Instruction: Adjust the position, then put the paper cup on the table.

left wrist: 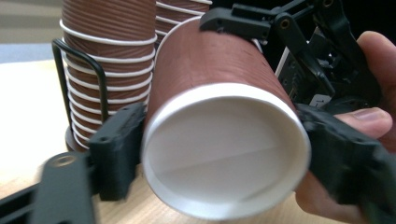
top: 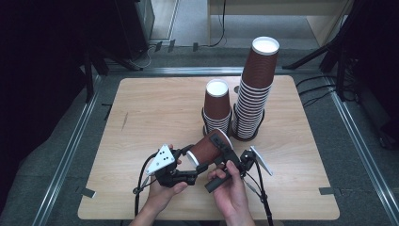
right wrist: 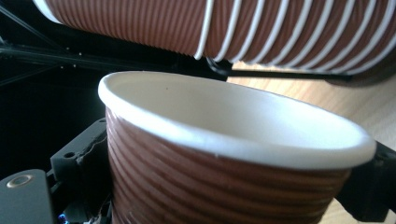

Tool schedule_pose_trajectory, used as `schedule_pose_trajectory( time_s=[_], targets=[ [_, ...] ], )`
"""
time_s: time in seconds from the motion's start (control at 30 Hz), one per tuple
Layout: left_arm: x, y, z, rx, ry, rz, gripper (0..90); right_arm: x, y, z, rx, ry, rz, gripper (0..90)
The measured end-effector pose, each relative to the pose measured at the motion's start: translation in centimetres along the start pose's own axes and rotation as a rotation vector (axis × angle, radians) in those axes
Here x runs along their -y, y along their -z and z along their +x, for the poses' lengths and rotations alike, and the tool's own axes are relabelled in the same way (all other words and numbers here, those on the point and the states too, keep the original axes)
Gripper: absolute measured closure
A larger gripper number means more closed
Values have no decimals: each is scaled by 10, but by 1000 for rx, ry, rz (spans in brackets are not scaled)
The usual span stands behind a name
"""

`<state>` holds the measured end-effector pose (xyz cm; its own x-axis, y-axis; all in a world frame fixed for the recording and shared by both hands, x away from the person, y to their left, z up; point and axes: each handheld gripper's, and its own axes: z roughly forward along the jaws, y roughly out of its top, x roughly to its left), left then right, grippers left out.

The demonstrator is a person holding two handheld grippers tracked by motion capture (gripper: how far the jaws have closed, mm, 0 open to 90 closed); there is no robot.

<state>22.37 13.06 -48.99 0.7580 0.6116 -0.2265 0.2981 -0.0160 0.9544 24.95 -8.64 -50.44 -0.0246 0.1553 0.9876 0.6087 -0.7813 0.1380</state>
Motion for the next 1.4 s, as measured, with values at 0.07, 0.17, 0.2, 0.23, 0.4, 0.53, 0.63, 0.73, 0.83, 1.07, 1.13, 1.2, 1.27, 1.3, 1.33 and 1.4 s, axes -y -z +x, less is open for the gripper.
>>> schedule_pose_trajectory(
  time_s=[0.07, 0.17, 0.2, 0.23, 0.4, 0.53, 0.63, 0.73, 0.83, 1.07, 1.13, 1.2, 1.27, 1.3, 1.33, 1.4],
  targets=[
    [1, 1, 1, 6, 10, 6, 134, -2, 2, 2, -8, 8, -20, 84],
    [0, 5, 3, 3, 22, -12, 106, -5, 4, 3, -6, 66, -52, 84],
    [0, 6, 4, 5, 22, -15, 105, -6, 6, 3, 9, 107, -63, 84],
    [0, 7, 4, 5, 25, -19, 104, -7, 7, 3, 15, 131, -75, 84],
    [-1, 11, 9, -11, 63, -12, 104, -16, 11, 4, 45, 273, -151, 85],
    [0, 14, 13, -26, 76, -6, 104, -22, 14, 5, 71, 373, -181, 85],
    [0, 17, 17, -40, 89, -6, 104, -26, 15, 7, 88, 440, -198, 85],
    [-1, 20, 19, -56, 96, -6, 104, -31, 17, 10, 103, 530, -208, 86],
    [0, 26, 22, -82, 101, -10, 104, -35, 22, 12, 89, 637, -227, 86],
    [7, 51, 37, -176, 121, -12, 104, -44, 33, 9, 74, 849, -270, 86],
    [10, 60, 43, -199, 132, -16, 103, -48, 37, 8, 76, 881, -257, 86],
    [14, 68, 49, -229, 127, -7, 101, -51, 41, 7, 91, 936, -237, 86],
    [18, 77, 54, -257, 127, -3, 101, -53, 47, 5, 78, 981, -234, 86],
    [20, 81, 58, -271, 121, 4, 100, -53, 51, 4, 68, 998, -246, 86],
    [22, 85, 61, -282, 122, 8, 101, -54, 55, 2, 50, 1018, -270, 86],
    [27, 93, 66, -302, 122, 13, 100, -54, 60, -2, 32, 1047, -274, 87]
  ],
)
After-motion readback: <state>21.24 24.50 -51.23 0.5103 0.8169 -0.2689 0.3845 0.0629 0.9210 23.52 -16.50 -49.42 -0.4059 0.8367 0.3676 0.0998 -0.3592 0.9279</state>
